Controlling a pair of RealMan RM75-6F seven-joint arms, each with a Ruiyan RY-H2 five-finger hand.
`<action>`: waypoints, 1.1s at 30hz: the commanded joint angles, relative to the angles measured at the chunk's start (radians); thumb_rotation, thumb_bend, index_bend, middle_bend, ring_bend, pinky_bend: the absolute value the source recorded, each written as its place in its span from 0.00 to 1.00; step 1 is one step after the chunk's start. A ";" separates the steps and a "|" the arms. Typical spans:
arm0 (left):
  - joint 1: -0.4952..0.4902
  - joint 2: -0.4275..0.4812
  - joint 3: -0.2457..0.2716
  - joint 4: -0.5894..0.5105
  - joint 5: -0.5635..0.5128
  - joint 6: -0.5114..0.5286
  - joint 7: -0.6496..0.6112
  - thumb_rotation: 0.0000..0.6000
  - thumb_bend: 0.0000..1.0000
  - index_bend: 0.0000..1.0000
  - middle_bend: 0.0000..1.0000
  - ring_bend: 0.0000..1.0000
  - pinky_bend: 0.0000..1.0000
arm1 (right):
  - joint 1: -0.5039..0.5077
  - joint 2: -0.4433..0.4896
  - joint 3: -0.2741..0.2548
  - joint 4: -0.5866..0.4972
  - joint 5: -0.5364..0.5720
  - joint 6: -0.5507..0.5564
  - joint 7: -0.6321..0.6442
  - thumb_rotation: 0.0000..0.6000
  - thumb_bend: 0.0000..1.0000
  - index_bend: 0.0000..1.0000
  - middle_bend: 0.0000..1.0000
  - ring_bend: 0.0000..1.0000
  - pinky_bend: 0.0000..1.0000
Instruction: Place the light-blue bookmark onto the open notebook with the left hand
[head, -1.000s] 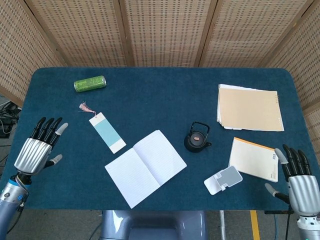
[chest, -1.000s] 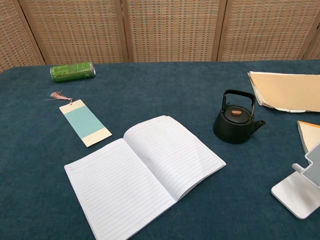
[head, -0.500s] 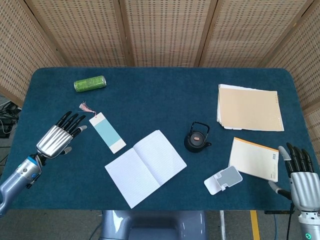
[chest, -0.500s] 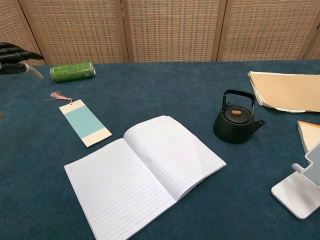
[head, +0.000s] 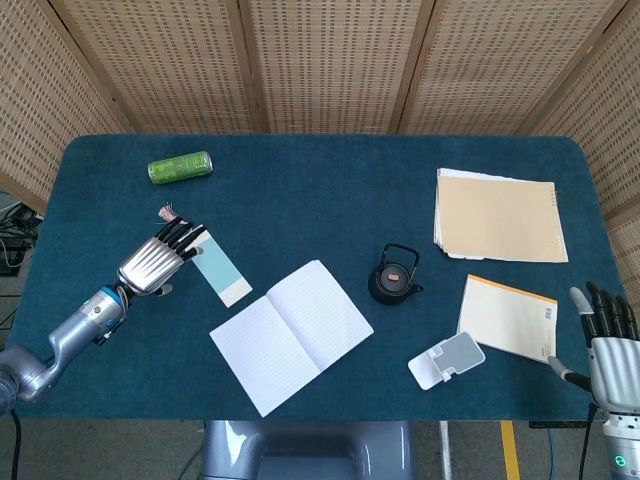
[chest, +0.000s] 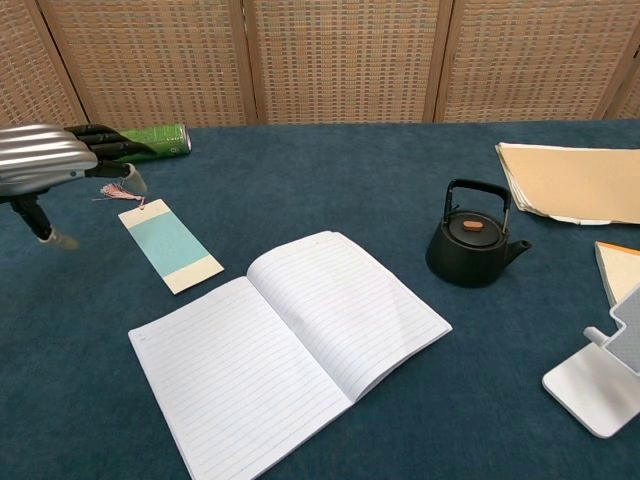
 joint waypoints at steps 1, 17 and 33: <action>-0.030 -0.024 0.011 0.029 -0.005 -0.028 -0.025 1.00 0.06 0.25 0.00 0.00 0.00 | 0.000 -0.003 0.002 0.007 0.005 -0.001 0.001 1.00 0.11 0.04 0.00 0.00 0.00; -0.105 -0.094 0.054 0.121 -0.026 -0.091 -0.080 1.00 0.10 0.27 0.00 0.00 0.00 | 0.002 -0.009 0.008 0.025 0.025 -0.010 0.006 1.00 0.11 0.04 0.00 0.00 0.00; -0.147 -0.146 0.076 0.176 -0.055 -0.130 -0.096 1.00 0.10 0.27 0.00 0.00 0.00 | 0.004 -0.012 0.011 0.036 0.035 -0.016 0.011 1.00 0.11 0.04 0.00 0.00 0.00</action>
